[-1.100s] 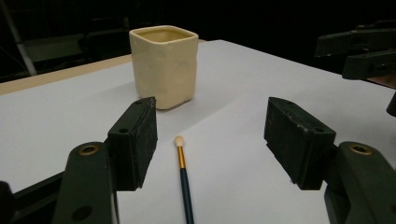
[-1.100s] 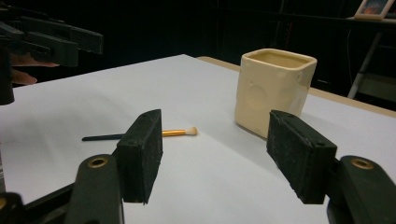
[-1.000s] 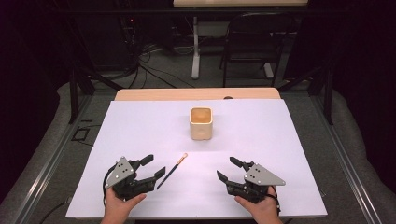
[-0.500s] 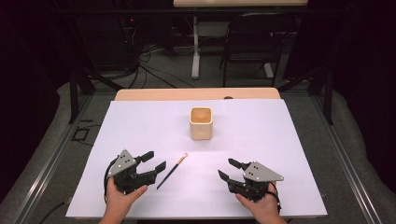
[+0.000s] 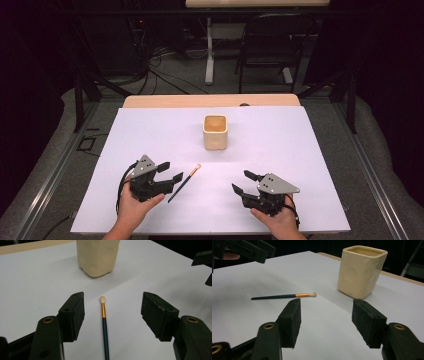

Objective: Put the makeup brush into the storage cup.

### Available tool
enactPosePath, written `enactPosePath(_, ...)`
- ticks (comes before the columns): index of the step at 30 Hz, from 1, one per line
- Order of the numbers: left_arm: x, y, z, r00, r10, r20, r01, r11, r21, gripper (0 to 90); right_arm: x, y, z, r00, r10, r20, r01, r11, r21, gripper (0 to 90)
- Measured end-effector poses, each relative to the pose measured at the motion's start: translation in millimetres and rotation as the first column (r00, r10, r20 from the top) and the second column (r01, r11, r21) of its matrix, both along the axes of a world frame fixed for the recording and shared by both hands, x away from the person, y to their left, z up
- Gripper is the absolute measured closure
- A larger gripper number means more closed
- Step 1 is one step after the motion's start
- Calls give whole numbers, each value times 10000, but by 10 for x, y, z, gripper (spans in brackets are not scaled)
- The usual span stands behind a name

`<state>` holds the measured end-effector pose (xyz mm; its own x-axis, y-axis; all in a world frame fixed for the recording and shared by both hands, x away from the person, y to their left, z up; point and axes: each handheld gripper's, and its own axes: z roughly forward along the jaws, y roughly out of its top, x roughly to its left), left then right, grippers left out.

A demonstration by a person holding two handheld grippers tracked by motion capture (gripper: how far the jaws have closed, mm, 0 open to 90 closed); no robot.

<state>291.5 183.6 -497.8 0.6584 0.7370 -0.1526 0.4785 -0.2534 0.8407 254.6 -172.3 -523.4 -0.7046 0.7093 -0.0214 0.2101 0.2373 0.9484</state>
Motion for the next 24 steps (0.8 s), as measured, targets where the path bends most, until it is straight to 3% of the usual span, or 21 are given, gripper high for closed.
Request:
enactPosePath(4, 25, 25, 22, 9999, 108, -68, -107, 9998, 153, 352, -10, 7, -2, 10000, 69, 5, -68, 9999, -91, 378)
enactPosePath(6, 46, 45, 43, 9998, 198, -64, -196, 9996, 212, 353, 0, 23, -17, 10000, -37, 70, 36, 10000, 86, 365)
enactPosePath(11, 86, 76, 93, 9986, 421, -316, -412, 9987, 302, 354, -2, 21, -20, 9999, -106, -137, 104, 9999, -99, 358)
enactPosePath(15, 118, 72, 153, 9978, 329, -570, -295, 9978, 587, 356, -1, 25, -21, 9996, -99, -263, 101, 9999, 100, 352)
enactPosePath(24, 147, 25, 218, 9943, 147, -1059, -51, 9959, 908, 360, 7, 20, -27, 9987, -183, -479, 184, 9998, 27, 350)
